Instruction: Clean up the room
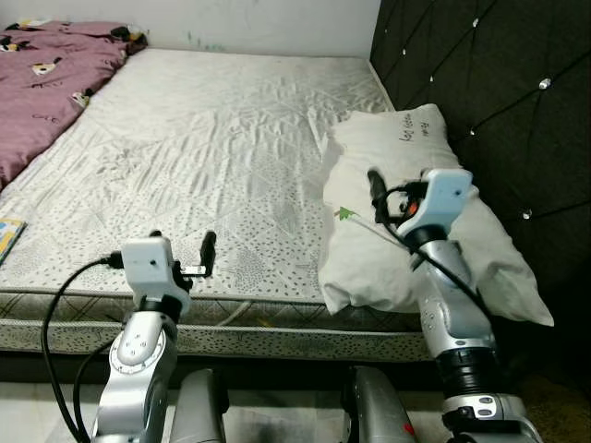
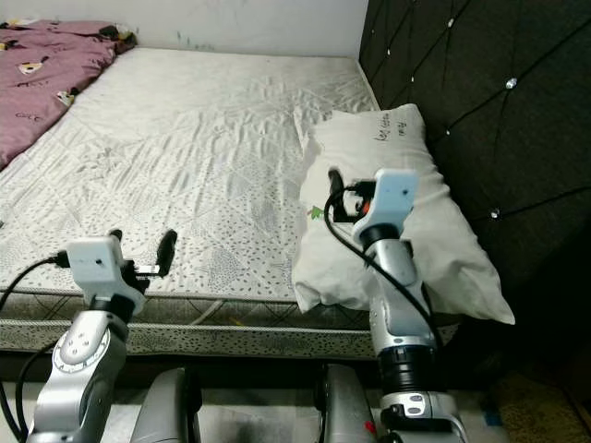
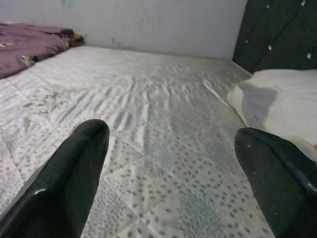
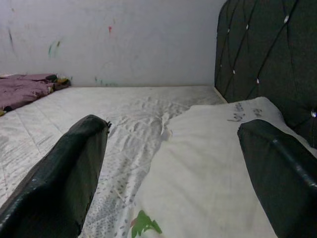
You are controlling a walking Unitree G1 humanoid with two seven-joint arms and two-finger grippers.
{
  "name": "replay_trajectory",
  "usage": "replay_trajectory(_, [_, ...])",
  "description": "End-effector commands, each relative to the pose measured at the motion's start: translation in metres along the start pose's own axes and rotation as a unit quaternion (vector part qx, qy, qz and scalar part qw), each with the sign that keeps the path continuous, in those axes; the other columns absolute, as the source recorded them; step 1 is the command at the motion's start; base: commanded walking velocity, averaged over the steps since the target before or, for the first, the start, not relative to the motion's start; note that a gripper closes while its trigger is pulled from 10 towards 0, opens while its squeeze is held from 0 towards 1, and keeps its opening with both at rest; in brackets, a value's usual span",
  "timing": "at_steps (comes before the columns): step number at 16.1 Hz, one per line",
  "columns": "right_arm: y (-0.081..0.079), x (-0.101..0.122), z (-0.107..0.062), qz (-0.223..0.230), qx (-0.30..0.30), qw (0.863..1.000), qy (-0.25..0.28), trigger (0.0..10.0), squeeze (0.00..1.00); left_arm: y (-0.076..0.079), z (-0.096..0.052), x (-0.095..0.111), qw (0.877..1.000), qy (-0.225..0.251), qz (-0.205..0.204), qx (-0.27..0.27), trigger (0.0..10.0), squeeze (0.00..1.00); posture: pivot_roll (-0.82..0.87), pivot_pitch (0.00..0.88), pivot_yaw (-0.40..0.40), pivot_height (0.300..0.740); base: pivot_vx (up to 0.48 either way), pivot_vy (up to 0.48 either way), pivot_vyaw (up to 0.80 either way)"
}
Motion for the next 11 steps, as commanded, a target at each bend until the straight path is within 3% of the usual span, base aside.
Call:
replay_trajectory(1, [-0.005, 0.015, 0.004, 0.004, 0.009, 1.000, 0.021, 10.0, 0.00, -0.002, 0.003, 0.004, 1.000, 0.013, 0.001, 0.008, 10.0, 0.00, 0.02, 0.000, -0.022, 0.585, 0.000, 0.000, 0.00])
replay_trajectory(7, [-0.013, 0.025, 0.012, 0.012, 0.015, 0.999, 0.035, 10.0, 0.00, -0.007, 0.014, 0.006, 0.999, 0.030, 0.003, 0.013, 10.0, 0.00, 0.01, 0.000, -0.009, 0.650, 0.000, 0.000, 0.00])
replay_trajectory(11, [-0.010, 0.027, 0.013, 0.009, 0.008, 0.999, 0.041, 10.0, 0.00, -0.001, 0.021, 0.008, 0.999, 0.036, 0.002, 0.005, 10.0, 0.00, 0.01, 0.000, 0.013, 0.696, 0.000, 0.000, 0.00])
Point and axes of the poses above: a point about 5 cm out from each wrist's last joint towards the gripper, its own z axis pointing out of the wrist towards the gripper, its own x axis along the axis of the wrist's last joint, y = z × x, the point moved 3 cm from there along z, pointing out of the wrist towards the gripper, and after that the axes turned 14 degrees about z, right-handed, at the moved point
